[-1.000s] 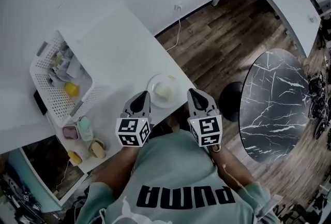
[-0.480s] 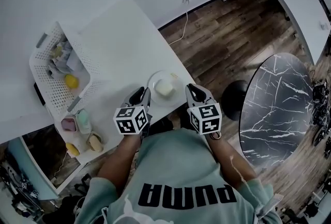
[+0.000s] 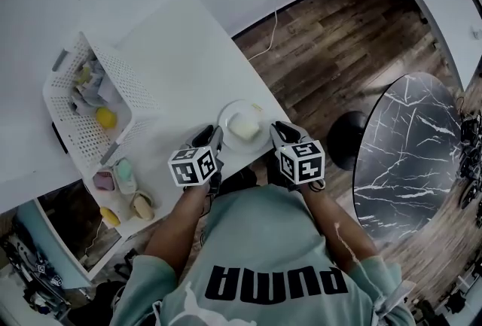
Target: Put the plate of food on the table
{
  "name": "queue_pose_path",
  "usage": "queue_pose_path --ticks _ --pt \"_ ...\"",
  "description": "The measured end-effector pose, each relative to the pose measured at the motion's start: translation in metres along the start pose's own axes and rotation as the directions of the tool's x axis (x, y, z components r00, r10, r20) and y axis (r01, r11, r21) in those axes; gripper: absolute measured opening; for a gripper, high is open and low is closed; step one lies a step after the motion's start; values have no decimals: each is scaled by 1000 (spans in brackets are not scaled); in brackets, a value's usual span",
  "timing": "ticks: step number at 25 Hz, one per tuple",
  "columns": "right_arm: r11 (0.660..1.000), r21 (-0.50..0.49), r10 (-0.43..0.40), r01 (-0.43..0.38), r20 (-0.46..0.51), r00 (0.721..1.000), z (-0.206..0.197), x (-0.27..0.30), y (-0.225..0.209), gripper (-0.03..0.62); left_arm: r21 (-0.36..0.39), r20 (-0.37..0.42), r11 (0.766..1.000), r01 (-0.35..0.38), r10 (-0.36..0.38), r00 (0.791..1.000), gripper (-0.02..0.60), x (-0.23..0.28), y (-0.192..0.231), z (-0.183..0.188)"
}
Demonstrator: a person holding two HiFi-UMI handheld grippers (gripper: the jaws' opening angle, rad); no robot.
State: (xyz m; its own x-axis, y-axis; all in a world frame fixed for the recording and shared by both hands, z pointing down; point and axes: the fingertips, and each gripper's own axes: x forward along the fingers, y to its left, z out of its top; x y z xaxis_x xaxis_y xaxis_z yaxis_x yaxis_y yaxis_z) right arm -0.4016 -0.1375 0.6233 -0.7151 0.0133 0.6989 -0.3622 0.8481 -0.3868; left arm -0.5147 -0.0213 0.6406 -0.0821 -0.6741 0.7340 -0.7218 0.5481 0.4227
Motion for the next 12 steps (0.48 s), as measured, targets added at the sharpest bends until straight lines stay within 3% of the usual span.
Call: queue_pose_path --ticks 12 --pt "994 101 36 -32 -41 999 -13 10 -1 40 -41 -30 999 32 -33 999 101 9 3 -6"
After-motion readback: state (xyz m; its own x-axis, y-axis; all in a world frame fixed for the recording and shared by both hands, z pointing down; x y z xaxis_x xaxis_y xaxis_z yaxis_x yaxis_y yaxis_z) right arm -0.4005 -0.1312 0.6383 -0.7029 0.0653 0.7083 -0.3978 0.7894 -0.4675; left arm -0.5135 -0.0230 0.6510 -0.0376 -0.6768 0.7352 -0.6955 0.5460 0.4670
